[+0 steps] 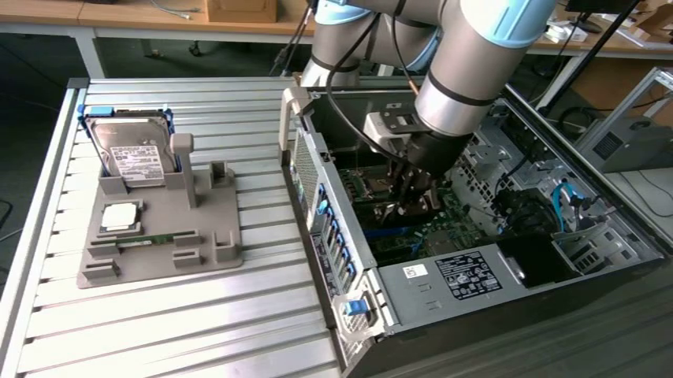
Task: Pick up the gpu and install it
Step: 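Insert the gpu into the slot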
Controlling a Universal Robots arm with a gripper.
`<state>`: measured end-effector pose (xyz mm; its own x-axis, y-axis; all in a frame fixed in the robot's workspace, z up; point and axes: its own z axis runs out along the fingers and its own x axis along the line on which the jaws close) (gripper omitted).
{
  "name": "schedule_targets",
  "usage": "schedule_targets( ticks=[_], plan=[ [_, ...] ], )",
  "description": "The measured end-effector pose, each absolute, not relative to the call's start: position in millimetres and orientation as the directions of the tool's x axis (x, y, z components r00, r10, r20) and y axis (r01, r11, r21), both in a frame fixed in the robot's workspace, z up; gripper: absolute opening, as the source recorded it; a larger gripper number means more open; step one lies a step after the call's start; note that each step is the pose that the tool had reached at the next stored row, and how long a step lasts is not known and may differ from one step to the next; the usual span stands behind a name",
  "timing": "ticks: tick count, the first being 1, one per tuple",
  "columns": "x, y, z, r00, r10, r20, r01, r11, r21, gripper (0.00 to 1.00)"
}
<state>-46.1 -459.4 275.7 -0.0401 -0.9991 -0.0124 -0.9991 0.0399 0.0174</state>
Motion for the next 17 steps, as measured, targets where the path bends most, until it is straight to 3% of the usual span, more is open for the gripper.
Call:
schedule_targets(
  ticks=[17],
  plan=[
    [-53.7, -459.4, 268.8, -0.040, -0.999, -0.012, -0.999, 0.040, 0.017, 0.27]
  ],
)
